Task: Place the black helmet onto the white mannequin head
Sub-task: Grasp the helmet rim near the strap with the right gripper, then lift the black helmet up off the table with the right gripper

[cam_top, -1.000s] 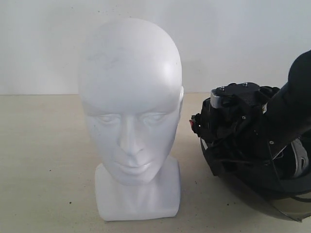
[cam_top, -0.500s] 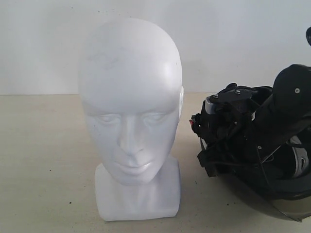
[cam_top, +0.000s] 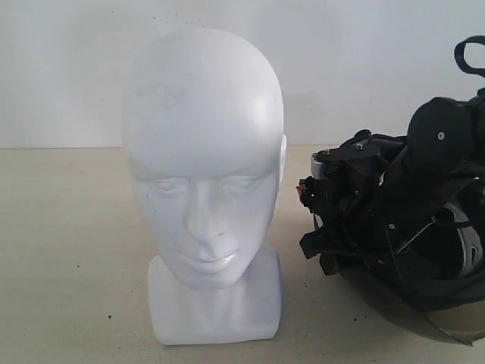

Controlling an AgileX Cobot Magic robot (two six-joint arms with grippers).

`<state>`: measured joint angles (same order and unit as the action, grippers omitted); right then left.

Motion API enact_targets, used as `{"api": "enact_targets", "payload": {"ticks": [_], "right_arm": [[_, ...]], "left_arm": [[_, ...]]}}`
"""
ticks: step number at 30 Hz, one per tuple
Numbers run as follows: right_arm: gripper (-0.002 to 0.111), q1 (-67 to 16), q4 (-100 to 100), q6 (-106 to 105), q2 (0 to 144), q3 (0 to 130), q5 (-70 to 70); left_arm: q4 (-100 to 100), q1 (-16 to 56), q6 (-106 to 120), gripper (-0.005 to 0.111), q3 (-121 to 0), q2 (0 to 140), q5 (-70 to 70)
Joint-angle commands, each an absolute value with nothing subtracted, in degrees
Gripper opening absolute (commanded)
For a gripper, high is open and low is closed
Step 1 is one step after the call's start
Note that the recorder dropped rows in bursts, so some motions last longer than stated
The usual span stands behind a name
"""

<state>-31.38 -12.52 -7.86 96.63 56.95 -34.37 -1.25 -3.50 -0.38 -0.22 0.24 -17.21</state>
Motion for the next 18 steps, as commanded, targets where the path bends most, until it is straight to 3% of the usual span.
{"api": "enact_targets", "payload": {"ticks": [1,4,18], "right_arm": [[0.025,-31.5,-12.2,-7.6,96.6,57.3,-35.1],[-0.001,-31.5,-12.2,-7.6,96.6,57.3,-35.1],[0.0,-31.5,-6.5,-7.4,96.5,68.1,-45.3]], "left_arm": [[-0.8,-3.2,-0.5,0.005,0.0,0.0,-17.2],[-0.8,-3.2,-0.5,0.005,0.0,0.0,-17.2],[-0.8,-3.2,-0.5,0.005,0.0,0.0,-17.2]]}}
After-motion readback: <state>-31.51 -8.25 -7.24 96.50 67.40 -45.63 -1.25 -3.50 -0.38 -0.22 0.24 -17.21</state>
